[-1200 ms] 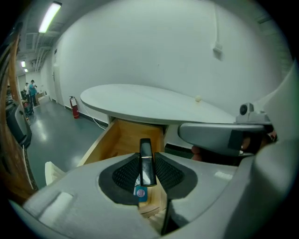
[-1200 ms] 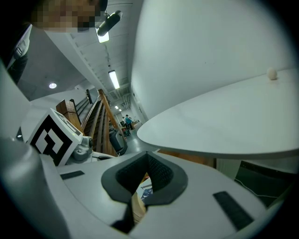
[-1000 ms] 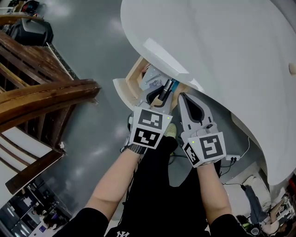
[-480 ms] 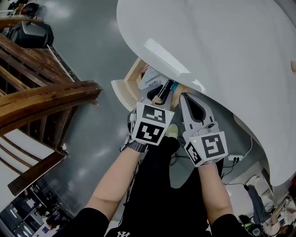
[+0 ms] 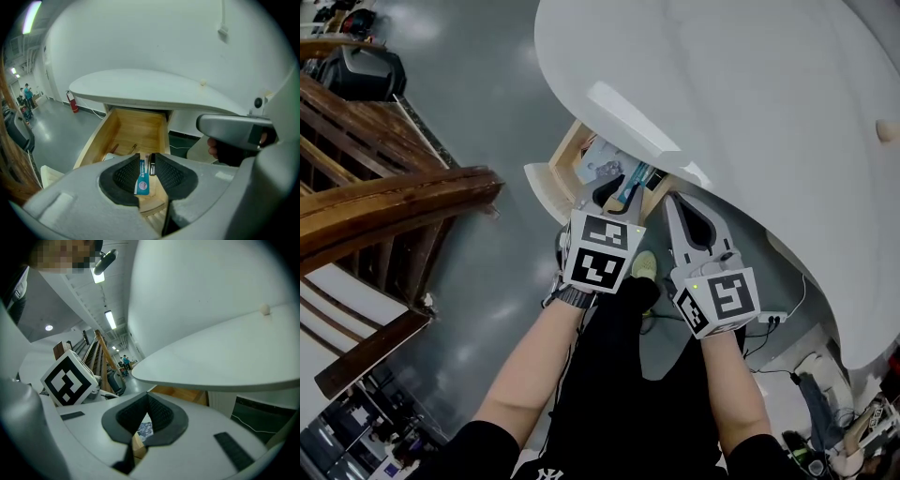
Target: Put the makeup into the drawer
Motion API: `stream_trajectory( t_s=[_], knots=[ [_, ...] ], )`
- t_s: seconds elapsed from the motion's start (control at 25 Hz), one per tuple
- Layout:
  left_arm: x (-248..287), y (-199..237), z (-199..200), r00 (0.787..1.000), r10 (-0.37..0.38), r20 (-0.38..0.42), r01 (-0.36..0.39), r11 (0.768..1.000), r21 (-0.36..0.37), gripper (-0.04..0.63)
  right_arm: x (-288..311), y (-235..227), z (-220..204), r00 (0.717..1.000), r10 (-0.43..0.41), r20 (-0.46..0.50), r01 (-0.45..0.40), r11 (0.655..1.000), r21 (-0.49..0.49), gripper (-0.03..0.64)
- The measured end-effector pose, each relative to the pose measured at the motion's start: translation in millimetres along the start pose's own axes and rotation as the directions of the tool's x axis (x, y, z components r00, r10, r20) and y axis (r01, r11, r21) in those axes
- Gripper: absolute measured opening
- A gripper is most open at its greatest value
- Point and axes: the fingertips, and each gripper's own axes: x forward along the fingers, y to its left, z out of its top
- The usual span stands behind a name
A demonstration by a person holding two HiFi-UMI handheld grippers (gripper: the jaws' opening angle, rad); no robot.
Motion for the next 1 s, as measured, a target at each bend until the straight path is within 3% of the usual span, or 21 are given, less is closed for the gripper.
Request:
stream_trajectory(
  t_s=[0.48, 1.0],
  knots=[
    [-90, -40, 61, 0.989, -0.034, 0.142, 0.034, 0.999, 0.006, 0.04, -54, 33, 75, 0.998, -0.046, 0.031, 0.048, 0.998, -0.045, 0.015],
    [-202, -70, 132, 0.947, -0.033, 0.319, 0.041, 0.999, -0.019, 0.011, -101, 76, 159, 0.996, -0.031, 0.085, 0.042, 0.99, -0.132, 0.015]
  ],
)
